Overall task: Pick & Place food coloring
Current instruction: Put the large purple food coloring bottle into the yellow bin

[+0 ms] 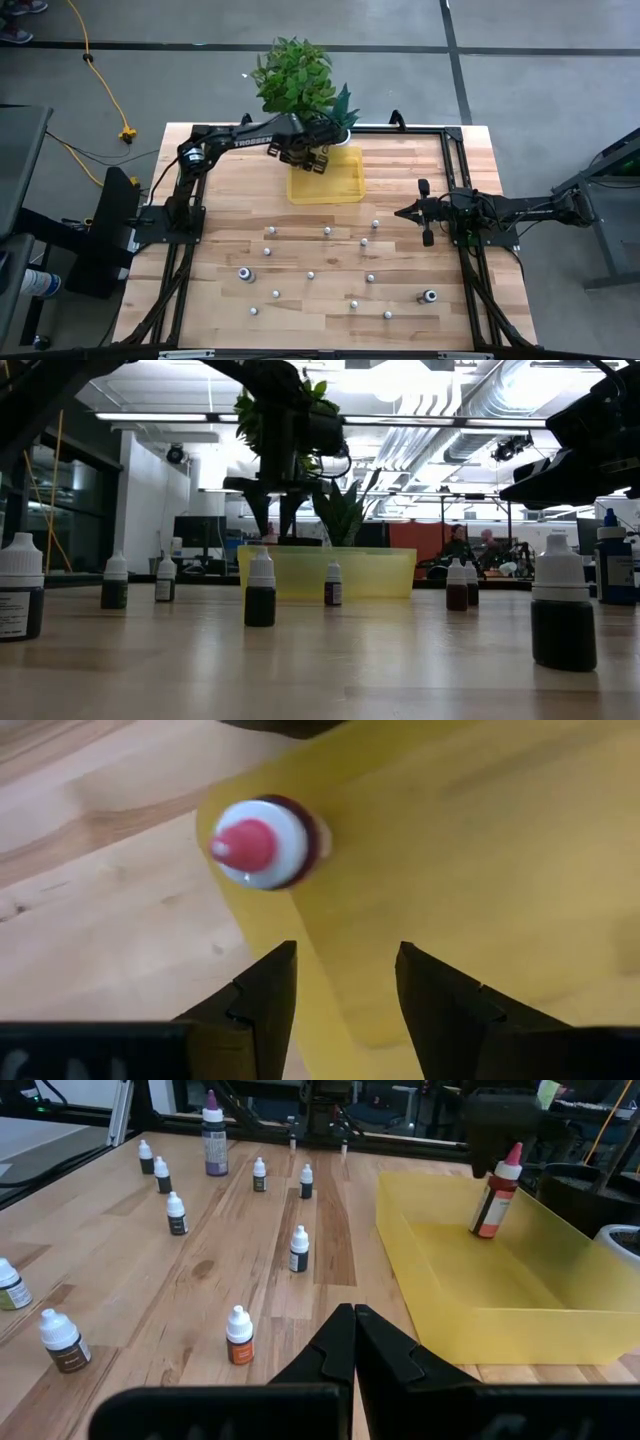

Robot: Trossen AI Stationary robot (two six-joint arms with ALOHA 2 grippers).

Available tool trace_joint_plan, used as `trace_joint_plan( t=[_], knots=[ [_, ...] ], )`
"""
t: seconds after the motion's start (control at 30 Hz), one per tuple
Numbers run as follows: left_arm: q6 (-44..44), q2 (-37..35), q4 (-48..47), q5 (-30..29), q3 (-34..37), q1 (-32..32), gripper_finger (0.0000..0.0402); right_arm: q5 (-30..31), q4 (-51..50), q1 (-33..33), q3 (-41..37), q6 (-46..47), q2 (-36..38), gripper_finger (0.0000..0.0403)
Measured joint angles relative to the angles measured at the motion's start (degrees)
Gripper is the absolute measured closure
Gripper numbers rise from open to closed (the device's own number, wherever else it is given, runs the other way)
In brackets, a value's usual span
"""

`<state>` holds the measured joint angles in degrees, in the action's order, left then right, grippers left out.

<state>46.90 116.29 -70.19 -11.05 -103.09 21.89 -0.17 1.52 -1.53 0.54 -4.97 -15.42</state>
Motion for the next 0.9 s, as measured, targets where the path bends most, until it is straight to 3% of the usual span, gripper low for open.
trace_joint_plan(
  t=[0.23,0.43,0.67,0.9],
  knots=[
    [-4.33,-2.01,0.13,-0.07,0.0,-3.32,0.0238,0.0,0.0,-0.01,0.0,0.02,0.0,0.0402],
    [-13.32,-5.08,-1.95,0.48,0.0,-8.04,0.0238,0.0,0.0,0.0,0.0,0.01,0.02,0.0402],
    [-17.94,-10.55,-8.98,0.11,0.0,-17.16,0.0238,0.0,0.0,0.01,0.0,0.0,0.02,0.0402],
    [-16.05,-18.43,-13.81,0.15,2.55,-28.95,0.0238,0.0,0.0,0.01,0.0,0.0,0.02,0.0402]
  ],
)
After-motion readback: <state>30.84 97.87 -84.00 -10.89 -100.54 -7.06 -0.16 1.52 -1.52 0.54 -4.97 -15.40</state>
